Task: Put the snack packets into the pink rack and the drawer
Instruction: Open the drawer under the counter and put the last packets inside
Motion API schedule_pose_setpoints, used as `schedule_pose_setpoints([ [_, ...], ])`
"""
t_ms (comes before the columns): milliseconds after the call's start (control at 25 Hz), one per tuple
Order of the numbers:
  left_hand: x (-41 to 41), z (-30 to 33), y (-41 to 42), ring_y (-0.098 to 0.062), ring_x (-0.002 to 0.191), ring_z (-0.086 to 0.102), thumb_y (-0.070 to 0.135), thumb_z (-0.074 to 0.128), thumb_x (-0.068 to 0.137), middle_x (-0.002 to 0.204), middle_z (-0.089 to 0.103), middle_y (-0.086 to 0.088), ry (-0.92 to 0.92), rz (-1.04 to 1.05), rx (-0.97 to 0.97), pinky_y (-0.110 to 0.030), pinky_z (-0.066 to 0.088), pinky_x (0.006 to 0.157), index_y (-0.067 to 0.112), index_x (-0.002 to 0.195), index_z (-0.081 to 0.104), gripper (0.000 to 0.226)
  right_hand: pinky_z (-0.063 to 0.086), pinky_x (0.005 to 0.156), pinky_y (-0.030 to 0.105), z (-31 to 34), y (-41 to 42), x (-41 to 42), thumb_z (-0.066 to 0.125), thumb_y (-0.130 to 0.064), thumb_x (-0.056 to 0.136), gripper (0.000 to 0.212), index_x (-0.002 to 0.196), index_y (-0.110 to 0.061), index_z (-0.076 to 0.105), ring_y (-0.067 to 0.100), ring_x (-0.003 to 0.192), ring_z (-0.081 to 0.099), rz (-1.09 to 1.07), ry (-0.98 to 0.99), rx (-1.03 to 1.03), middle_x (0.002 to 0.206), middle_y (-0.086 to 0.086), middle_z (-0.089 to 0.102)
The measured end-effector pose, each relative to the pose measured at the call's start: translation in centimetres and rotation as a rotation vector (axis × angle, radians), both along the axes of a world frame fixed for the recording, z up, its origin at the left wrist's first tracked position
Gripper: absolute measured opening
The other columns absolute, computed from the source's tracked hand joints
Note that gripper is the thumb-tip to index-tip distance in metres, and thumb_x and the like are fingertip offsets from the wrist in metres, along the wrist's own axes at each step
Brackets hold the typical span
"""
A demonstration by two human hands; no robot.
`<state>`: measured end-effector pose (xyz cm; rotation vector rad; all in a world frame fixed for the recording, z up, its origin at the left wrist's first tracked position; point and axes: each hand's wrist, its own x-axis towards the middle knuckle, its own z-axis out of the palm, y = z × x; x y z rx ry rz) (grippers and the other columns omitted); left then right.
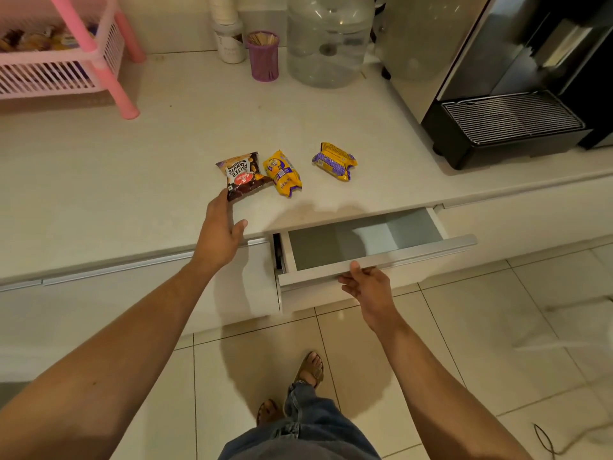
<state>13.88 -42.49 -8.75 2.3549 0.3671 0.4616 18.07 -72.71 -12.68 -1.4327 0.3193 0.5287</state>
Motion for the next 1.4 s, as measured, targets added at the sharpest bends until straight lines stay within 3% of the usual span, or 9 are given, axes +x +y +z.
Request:
schedule_pose_setpoints([
  [120,-0.8,-0.2,-0.7,-0.035,0.128,0.038,0.005,0.054,0.094,0.139,0.044,-0.023,0.009,-0.03,0.06,-0.032,0.028,0.106,-0.003,0.143,0.032,0.054,0.056,0.075,0.037,-0.1,-1.1,-1.7,0.06,-0.021,0.096,0.017,0.091,-0.006,0.064,0.022,0.078,0.072,-0.008,-0.009,0.023,0.082,0.012,0.073],
  [240,-1.4,-0.9,-1.6,-0.041,0.105,0.048,0.002,0.044,0.095,0.119,0.052,-0.028,0.088,-0.046,0.192,-0.052,0.036,0.101,-0.01,0.128,0.043,0.035,0.056,0.071,0.036,0.2,-2.3,-3.1,0.06,-0.021,0.096,0.018,0.092,-0.004,0.064,0.021,0.076,0.072,-0.001,-0.016,0.03,0.078,0.009,0.073],
  [280,-1.7,-1.3,-1.7,-0.044,0.109,0.048,0.003,0.041,0.097,0.121,0.051,-0.029,0.147,-0.063,0.245,-0.056,0.035,0.1,-0.011,0.13,0.042,0.036,0.056,0.071,0.036,0.2,-2.6,-3.7,0.06,-0.021,0.096,0.018,0.092,-0.004,0.064,0.021,0.075,0.072,0.001,-0.02,0.026,0.077,0.008,0.073],
  [360,-2.6,-2.0,-1.6,-0.045,0.136,0.032,0.01,0.037,0.101,0.145,0.038,-0.029,0.243,-0.097,0.343,-0.053,0.022,0.112,-0.008,0.142,0.034,0.045,0.056,0.07,0.036,0.4,-3.1,-4.9,0.06,-0.022,0.096,0.019,0.092,-0.004,0.064,0.021,0.075,0.072,-0.002,-0.03,0.016,0.076,0.007,0.073],
  [440,-3.3,-2.5,-1.2,-0.036,0.147,0.014,0.016,0.034,0.103,0.157,0.023,-0.021,0.263,-0.11,0.376,-0.045,0.009,0.119,-0.001,0.149,0.026,0.049,0.056,0.07,0.037,0.5,-3.7,-5.8,0.06,-0.021,0.096,0.019,0.093,-0.003,0.064,0.021,0.075,0.071,-0.014,-0.025,-0.003,0.078,0.008,0.072],
  [840,-3.6,-2.3,-1.0,-0.031,0.149,0.009,0.029,0.032,0.104,0.16,0.015,-0.017,0.314,-0.14,0.4,-0.043,0.006,0.119,0.003,0.152,0.019,0.056,0.056,0.067,0.04,1.9,-4.6,-8.4,0.058,-0.029,0.097,0.031,0.091,-0.001,0.068,0.022,0.07,0.069,-0.028,0.028,-0.187,0.079,0.011,0.071],
  [1040,-3.4,-2.0,-1.4,-0.03,0.148,0.011,0.03,0.034,0.103,0.159,0.019,-0.017,0.291,-0.107,0.344,-0.042,0.007,0.119,0.002,0.15,0.024,0.055,0.049,0.049,0.03,3.3,-5.0,-7.0,0.059,-0.059,0.083,0.052,0.051,-0.019,0.054,0.011,0.042,0.055,0.313,-0.454,-0.963,0.044,-0.003,0.058],
  [1200,-3.2,-2.0,-2.6,-0.036,0.143,0.027,0.021,0.042,0.102,0.151,0.036,-0.021,0.202,-0.02,0.332,-0.048,0.017,0.117,-0.002,0.142,0.041,0.047,0.04,0.051,0.023,5.3,-2.8,-2.0,0.058,-0.053,0.085,0.04,0.055,-0.03,0.047,0.004,0.05,0.053,0.316,-0.679,-0.994,0.048,-0.011,0.053],
  [1400,-1.6,-0.2,-3.9,-0.033,0.111,0.055,0.034,0.042,0.096,0.117,0.062,-0.015,0.048,0.151,0.242,-0.042,0.039,0.094,0.005,0.115,0.065,0.041,0.05,0.066,0.031,6.6,0.3,5.4,0.058,-0.039,0.089,0.019,0.079,-0.023,0.061,0.016,0.07,0.061,0.415,-0.861,-0.907,0.076,-0.007,0.065],
])
